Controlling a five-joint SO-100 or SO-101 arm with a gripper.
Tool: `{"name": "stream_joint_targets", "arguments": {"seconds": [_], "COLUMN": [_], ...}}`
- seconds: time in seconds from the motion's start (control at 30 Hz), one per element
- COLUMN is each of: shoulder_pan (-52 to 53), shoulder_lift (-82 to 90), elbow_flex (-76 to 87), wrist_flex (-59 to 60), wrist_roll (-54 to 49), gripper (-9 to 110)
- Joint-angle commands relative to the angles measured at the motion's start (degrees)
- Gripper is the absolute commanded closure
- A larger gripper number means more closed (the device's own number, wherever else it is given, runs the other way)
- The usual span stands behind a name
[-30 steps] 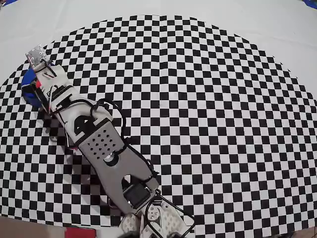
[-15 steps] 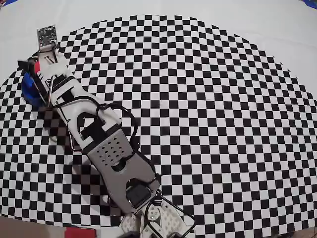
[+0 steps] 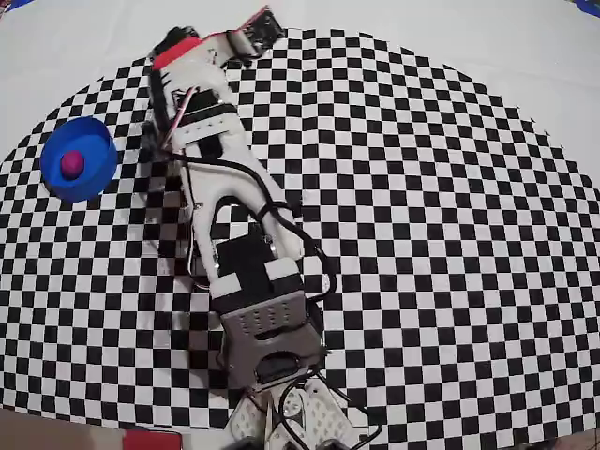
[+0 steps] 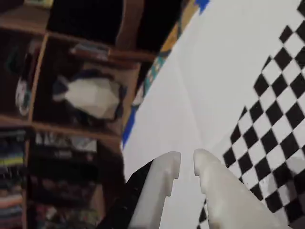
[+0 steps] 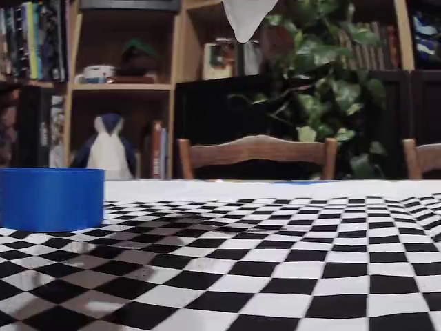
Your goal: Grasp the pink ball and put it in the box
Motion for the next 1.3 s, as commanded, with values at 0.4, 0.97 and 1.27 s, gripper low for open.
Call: {"name": "stream_joint_targets", "arguments": {"seconds": [0.4, 0.97, 1.27], "shoulder_pan": [12.4, 16.5, 16.4], "shoulder_lift": [27.5, 70.9, 87.0], "elbow_flex": [30.7, 76.5, 88.4], "wrist_flex": [0.8, 0.8, 5.4], "wrist_roll": [10.7, 12.5, 13.2], "gripper": [101, 101, 101]}}
